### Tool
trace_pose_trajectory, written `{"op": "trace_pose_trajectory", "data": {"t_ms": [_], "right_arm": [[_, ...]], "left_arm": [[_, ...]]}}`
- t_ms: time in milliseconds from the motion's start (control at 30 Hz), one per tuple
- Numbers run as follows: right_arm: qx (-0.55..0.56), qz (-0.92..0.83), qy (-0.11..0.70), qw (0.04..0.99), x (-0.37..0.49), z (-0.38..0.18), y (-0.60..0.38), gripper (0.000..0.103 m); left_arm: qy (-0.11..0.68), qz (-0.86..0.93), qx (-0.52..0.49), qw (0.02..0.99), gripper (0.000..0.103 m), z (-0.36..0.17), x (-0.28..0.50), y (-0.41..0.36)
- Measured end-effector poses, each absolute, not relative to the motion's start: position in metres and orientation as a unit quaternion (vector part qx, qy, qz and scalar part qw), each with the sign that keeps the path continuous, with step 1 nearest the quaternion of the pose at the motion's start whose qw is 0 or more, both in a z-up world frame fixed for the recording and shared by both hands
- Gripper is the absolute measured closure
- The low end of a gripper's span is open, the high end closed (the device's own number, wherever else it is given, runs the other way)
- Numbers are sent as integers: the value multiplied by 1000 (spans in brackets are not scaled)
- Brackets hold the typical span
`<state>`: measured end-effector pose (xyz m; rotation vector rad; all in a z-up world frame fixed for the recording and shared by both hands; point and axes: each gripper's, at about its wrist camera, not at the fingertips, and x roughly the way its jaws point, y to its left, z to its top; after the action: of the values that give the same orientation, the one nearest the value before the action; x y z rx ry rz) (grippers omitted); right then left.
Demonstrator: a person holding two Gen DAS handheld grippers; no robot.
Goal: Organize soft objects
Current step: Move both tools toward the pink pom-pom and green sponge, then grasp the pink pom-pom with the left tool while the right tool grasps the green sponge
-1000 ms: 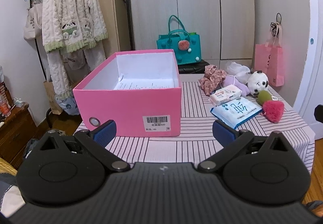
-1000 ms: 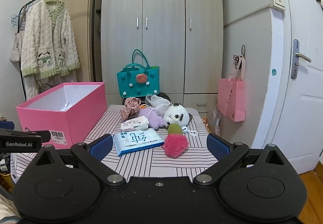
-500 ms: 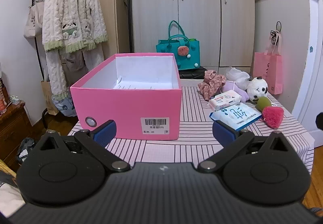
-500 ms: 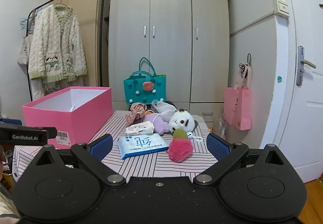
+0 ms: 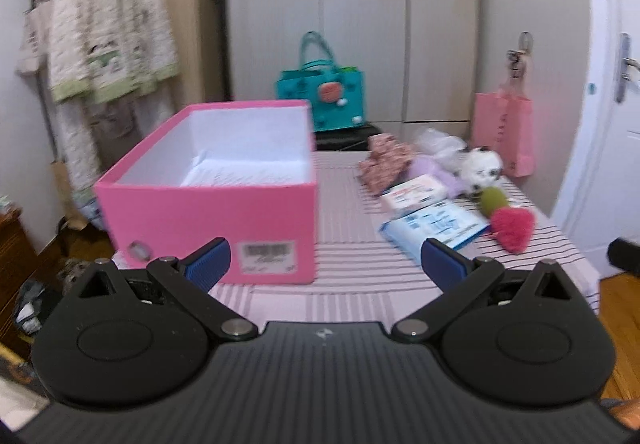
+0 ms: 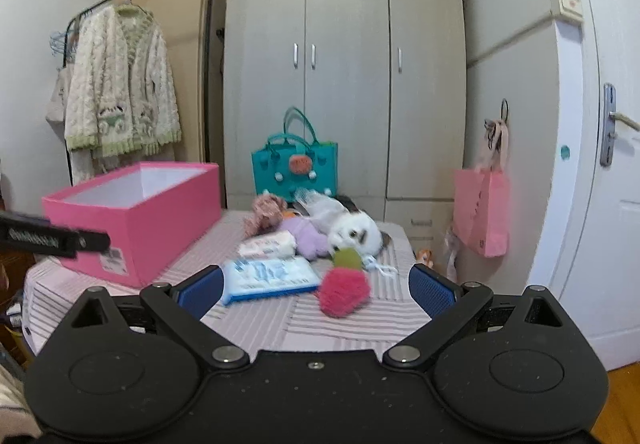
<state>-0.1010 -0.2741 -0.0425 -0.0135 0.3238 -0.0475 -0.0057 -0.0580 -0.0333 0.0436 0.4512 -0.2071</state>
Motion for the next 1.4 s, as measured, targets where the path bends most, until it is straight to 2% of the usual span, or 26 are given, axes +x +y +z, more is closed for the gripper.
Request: {"op": "trace_pose_trajectory", "data": {"t_ms": [233,300,600,733,800,867,1067,1233,1333,1400], "right_arm": [[3,-14,193,981,-86,-52,-304,5],[6,-7,205,979,-78,-59,-309,10],[13,-19,234,972,-51,-73,-348,16],[15,-24,255,966,-37,-79,-370,23],[16,-32,259,965,-30,-82,-380,26],[17,-30,256,966,-25,-84,-387,29],[12,32,243,969,-2,-82,-400,39],[71,110,262,956,43,-71,-419,40],[90,149,287,942,72,-73,-419,40],[106,186,297,931,89,-76,-418,45]], "left_arm": [[249,-170,38,953,2,-36,18,-99],[256,-193,47,946,2,-37,25,-112],[265,-245,62,931,3,-47,54,-163],[291,-274,55,915,4,-62,71,-186],[312,-288,47,904,8,-71,81,-198],[317,-299,54,899,18,-78,86,-210],[310,-320,65,893,22,-95,95,-239],[326,-313,55,890,26,-105,112,-255],[306,-312,68,897,34,-107,110,-262],[290,-309,85,902,36,-108,107,-267]]}}
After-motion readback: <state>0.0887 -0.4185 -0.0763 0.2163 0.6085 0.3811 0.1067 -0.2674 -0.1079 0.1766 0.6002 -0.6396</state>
